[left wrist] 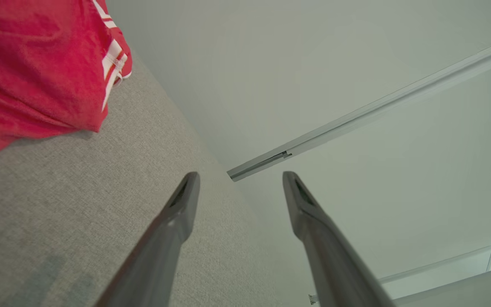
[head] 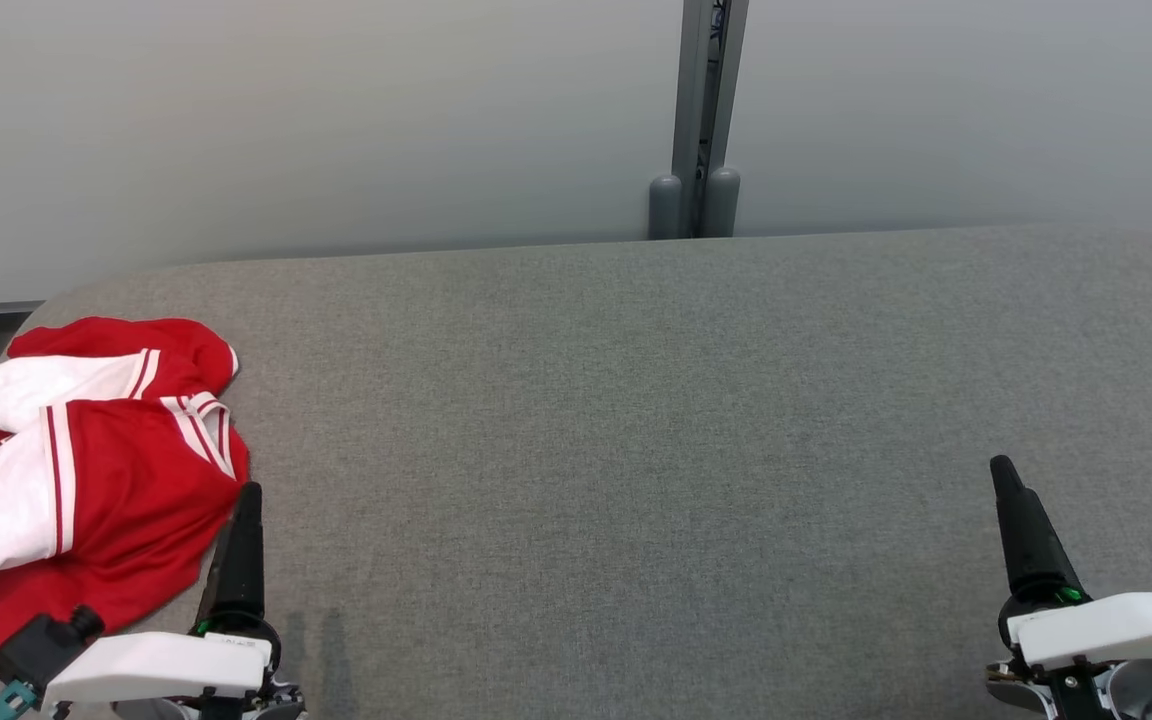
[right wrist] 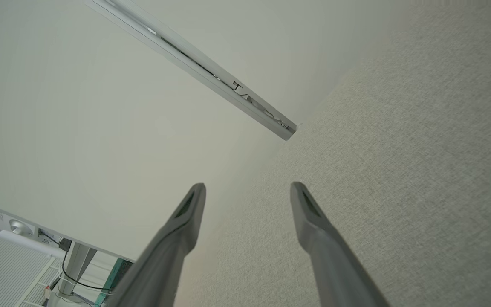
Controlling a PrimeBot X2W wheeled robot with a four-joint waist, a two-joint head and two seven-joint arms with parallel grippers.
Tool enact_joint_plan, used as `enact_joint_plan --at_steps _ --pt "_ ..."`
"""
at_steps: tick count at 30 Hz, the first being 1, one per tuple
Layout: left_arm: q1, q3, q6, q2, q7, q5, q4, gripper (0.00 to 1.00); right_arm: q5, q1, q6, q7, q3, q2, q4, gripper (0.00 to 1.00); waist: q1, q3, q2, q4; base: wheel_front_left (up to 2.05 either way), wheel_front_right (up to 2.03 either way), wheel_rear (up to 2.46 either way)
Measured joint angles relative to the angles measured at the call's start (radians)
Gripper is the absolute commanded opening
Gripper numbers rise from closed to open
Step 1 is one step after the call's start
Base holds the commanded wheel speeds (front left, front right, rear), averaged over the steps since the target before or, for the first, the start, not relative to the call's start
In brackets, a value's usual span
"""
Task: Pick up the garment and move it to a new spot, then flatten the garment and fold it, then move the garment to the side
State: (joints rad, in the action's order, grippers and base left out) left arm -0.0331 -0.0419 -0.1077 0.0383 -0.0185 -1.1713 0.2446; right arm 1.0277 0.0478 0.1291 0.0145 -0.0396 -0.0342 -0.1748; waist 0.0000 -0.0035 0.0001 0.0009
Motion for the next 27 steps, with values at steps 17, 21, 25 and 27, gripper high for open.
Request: enact_joint_plan --at_steps 17,21,25,27 --pt "0.009 0.031 0.012 0.002 -0.059 0.229 -0.005 1.0 -0.257 -0.017 0.0 0.06 0.035 -0.002 0.023 1.0 0.0 -0.006 0.0 -0.001 0.0 0.0 0.0" --pt "0.009 0.033 0.012 0.003 -0.072 0.281 -0.005 1.0 -0.312 -0.017 0.0 0.073 0.044 -0.003 0.028 1.0 0.0 -0.007 0.0 -0.001 0.0 0.0 0.0" --pt "0.009 0.033 0.012 0.003 -0.083 0.332 -0.004 1.0 -0.364 -0.017 0.0 0.084 0.048 -0.004 0.032 1.0 0.0 -0.007 0.0 -0.001 0.0 0.0 0.0" --pt "0.009 0.033 0.012 0.003 -0.089 0.358 -0.002 1.0 -0.389 -0.017 0.0 0.092 0.05 -0.004 0.034 1.0 0.0 -0.008 0.0 -0.001 0.0 0.0 0.0"
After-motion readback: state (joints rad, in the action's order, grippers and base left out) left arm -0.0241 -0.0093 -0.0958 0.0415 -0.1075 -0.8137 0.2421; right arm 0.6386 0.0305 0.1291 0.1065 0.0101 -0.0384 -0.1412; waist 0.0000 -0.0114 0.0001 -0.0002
